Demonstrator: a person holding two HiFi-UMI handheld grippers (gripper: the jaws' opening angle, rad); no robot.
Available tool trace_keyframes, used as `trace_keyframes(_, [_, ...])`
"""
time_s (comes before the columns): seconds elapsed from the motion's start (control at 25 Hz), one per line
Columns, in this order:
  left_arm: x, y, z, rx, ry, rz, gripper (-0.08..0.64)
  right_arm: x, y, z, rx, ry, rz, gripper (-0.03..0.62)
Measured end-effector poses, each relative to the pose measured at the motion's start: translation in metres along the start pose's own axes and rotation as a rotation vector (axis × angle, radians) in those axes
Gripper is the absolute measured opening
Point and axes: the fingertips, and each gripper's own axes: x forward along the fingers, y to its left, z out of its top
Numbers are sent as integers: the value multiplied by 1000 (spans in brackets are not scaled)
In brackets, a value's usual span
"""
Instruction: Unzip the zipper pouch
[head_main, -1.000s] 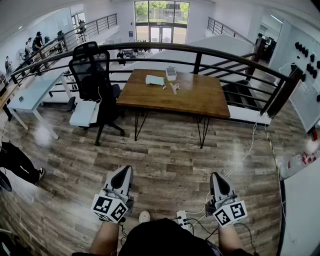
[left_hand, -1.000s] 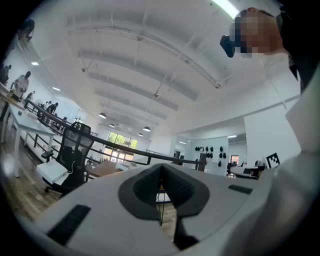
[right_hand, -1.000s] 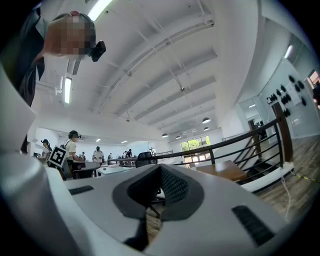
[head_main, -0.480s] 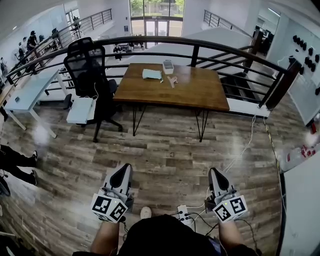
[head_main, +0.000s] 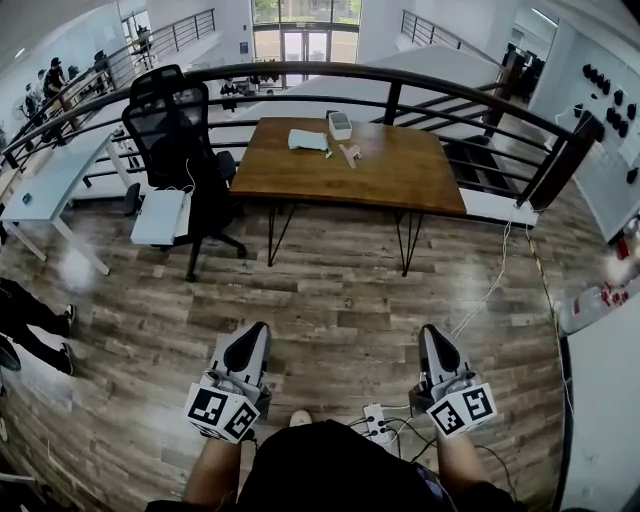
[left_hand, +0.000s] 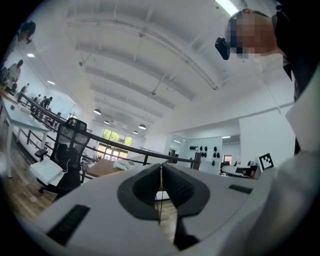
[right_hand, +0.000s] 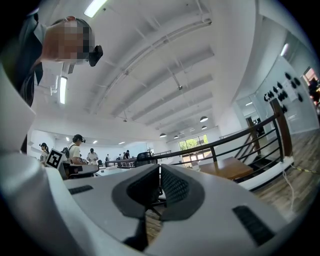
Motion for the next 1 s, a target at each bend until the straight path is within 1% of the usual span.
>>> trace_keyframes(0.16, [-4, 21, 8, 0, -1, -29, 17, 19, 19, 2, 0, -8, -8, 3])
trace_keyframes(0.28, [-8, 37, 13, 8, 4, -38, 17, 30, 36, 2, -12, -15, -2, 3])
trace_keyframes(0.4, [-8, 48, 15, -1, -2, -40, 17, 35, 42, 1, -16, -17, -9, 2])
trace_keyframes(0.6, [-4, 58, 8, -8, 8, -31, 17, 39, 37, -8, 1, 1, -28, 0])
trace_keyframes(0.76, [9, 66, 11, -3, 10, -23, 17, 58, 28, -8, 6, -3, -39, -3])
trace_keyframes(0.88, [22, 75, 11, 4, 19, -3, 17, 78, 17, -8, 13, -6, -30, -3])
trace_keyframes(1.0, [44, 81, 11, 12, 12, 17, 17, 99, -3, -7, 20, -19, -11, -3])
